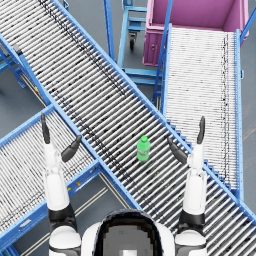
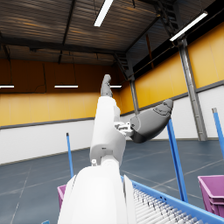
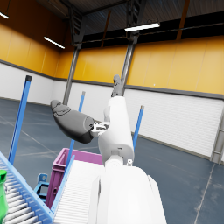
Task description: Pick up the oil and place it on the left assembly line, put the cola on the right, and keep Sprite still
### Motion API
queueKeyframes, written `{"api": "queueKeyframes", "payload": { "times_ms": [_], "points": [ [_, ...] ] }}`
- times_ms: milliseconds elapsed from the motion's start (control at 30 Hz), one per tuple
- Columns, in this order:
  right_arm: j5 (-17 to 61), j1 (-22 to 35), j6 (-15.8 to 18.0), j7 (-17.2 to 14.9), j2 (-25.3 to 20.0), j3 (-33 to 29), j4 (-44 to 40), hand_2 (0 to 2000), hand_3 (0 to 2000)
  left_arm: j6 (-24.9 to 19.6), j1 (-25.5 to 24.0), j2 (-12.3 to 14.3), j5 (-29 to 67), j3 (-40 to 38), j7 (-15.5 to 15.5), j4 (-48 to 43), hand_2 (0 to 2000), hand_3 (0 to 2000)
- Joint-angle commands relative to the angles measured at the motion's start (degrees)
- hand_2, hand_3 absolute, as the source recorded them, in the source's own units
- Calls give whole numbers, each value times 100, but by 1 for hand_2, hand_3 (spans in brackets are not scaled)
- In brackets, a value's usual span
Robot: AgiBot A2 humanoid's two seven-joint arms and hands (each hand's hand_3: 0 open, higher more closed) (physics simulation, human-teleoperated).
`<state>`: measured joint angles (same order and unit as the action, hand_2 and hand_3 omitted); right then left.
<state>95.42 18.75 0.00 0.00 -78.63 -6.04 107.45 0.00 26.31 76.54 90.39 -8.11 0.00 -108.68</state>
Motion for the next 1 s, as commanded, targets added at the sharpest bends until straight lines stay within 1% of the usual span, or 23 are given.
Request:
{"api": "queueKeyframes", "payload": {
  "times_ms": [33, 67, 233, 267, 300, 333, 400, 467, 500, 533, 567, 633, 700, 800, 1000],
  "points": [
    [0, 1, 0, 0, -1, 0, 0, 0, 0, 0, 2, 1, 0, 0, 0, 2, 0, 0],
    [0, 63, 0, 0, 7, -32, 9, 0, 0, 0, 5, 2, 0, 0, 0, 4, 0, 0],
    [0, 4, 0, 0, -11, -19, -4, 0, 0, 0, 80, -10, 0, -9, 0, 1, 0, 0],
    [0, 97, 0, 0, 3, -59, 14, 0, 0, 0, 100, -14, 0, -30, 0, 7, 0, 0],
    [0, 13, 0, 0, -13, -31, -4, 0, 0, 0, 122, -18, 0, -36, 0, -22, 0, 0],
    [0, 130, 0, 0, 6, -60, 25, 0, 0, 0, 162, -28, 0, -53, 0, -17, 0, 0],
    [0, 181, 0, 0, 10, -32, 14, 0, 0, 0, 184, -30, 0, -38, 0, -52, 0, 0],
    [0, 84, 0, 0, -10, -41, 10, 0, 0, 0, 241, -42, 0, -10, 0, -61, 0, 0],
    [0, 196, 0, 0, 8, -64, 45, 0, 0, 0, 116, -10, 0, -23, 0, -33, 0, 0],
    [0, 106, 0, 0, -9, -49, 19, 0, 0, 0, 281, -49, 0, -6, 0, -62, 0, 0],
    [0, 211, 0, 0, 8, -73, 81, 0, 0, 0, 285, -49, 0, -14, 0, -88, 0, 0],
    [0, 211, 0, 0, 6, -104, 107, 0, 0, 0, 186, -22, 0, -5, 0, -64, 0, 0],
    [0, 135, 0, 0, -11, -84, 74, 0, 0, 0, 246, -33, 0, 0, 0, -94, 0, 0],
    [0, 182, 0, 0, -7, -94, 35, 0, 0, 0, 167, -12, 0, 13, 0, -87, 0, 0],
    [0, 102, 0, 0, -30, -104, 1, 0, 0, 0, 98, 13, 0, 35, 0, -76, 0, 0]
  ]
}}
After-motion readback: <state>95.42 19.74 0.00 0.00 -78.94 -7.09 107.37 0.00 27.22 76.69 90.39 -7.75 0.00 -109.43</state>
